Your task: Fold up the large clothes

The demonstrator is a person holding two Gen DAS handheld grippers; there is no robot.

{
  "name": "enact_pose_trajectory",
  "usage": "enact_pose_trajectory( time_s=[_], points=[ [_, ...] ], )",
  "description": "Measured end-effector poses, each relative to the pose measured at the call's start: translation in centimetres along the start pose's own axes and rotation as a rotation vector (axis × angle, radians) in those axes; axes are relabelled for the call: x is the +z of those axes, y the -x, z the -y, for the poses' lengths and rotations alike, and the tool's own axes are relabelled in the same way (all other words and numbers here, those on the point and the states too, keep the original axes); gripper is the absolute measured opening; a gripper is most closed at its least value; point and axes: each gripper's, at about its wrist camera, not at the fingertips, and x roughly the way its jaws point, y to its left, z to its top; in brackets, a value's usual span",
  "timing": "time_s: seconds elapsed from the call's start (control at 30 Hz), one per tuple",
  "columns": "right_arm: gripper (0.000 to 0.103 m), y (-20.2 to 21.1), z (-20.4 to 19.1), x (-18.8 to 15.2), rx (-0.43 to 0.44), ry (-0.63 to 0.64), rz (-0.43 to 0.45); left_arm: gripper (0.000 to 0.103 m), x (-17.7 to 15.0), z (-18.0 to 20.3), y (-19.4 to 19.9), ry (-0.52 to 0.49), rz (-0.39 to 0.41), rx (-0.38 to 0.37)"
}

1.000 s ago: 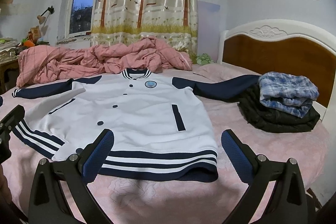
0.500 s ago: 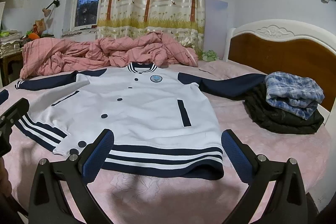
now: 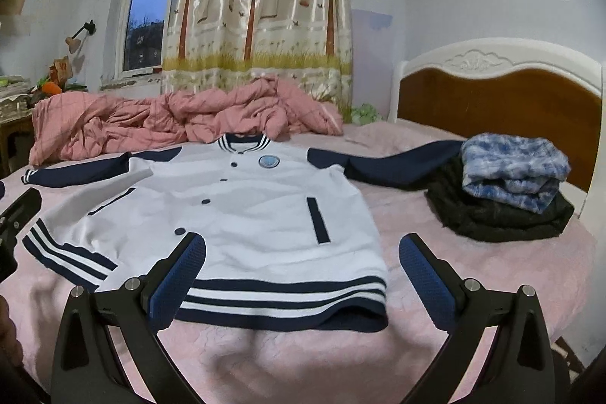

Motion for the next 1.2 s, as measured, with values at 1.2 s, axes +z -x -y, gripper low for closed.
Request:
enact_pose_trajectory(
  time_s=[1.2],
  points=[
    [0.103, -0.8, 2.8, 0.4, -0.009, -0.063, -0.04, 0.103, -0.3, 0.9, 0.3, -0.065, -0.004, -0.027]
  ],
)
